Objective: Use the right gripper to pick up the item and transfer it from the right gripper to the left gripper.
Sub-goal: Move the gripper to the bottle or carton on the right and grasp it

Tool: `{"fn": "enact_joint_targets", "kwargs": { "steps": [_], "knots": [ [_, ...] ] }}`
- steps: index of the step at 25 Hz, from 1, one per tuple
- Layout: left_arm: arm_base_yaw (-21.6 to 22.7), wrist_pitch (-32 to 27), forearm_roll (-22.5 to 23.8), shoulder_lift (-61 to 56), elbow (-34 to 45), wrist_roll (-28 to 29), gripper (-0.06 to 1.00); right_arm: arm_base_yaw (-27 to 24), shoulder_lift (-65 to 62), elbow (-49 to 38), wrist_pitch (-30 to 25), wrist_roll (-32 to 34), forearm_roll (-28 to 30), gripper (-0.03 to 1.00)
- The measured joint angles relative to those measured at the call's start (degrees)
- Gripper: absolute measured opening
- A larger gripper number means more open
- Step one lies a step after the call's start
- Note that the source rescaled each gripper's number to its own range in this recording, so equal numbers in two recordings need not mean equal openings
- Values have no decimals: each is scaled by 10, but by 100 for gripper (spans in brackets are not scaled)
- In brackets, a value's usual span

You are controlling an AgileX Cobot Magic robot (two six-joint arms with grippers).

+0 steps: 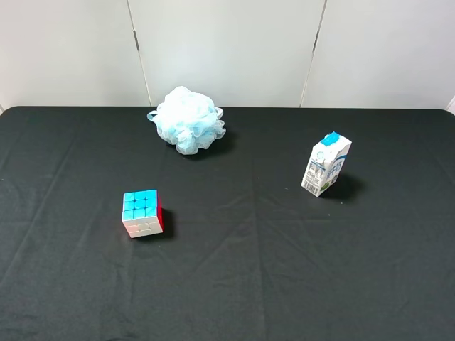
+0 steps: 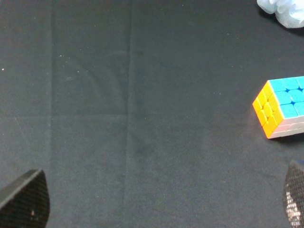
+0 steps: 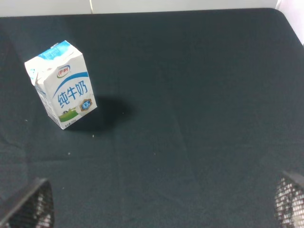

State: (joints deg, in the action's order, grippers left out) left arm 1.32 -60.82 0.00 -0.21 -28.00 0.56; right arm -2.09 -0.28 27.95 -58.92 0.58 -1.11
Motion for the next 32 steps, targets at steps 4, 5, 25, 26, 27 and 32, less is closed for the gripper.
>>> {"fn": "enact_joint_targets", "kwargs": {
  "steps": [4, 5, 25, 26, 27, 32],
  "knots": [
    [0, 0, 0, 0, 0, 0, 97, 0, 0, 0, 0, 0, 0, 98],
    [0, 0, 0, 0, 0, 0, 97, 0, 0, 0, 0, 0, 0, 98],
    [0, 0, 0, 0, 0, 0, 97, 0, 0, 0, 0, 2, -8, 98],
    [0, 0, 0, 0, 0, 0, 97, 0, 0, 0, 0, 2, -8, 98],
    [0, 0, 0, 0, 0, 0, 97, 0, 0, 0, 0, 2, -8, 98],
    [0, 0, 0, 0, 0, 0, 97, 0, 27, 32, 0, 2, -9, 98]
  ]
}}
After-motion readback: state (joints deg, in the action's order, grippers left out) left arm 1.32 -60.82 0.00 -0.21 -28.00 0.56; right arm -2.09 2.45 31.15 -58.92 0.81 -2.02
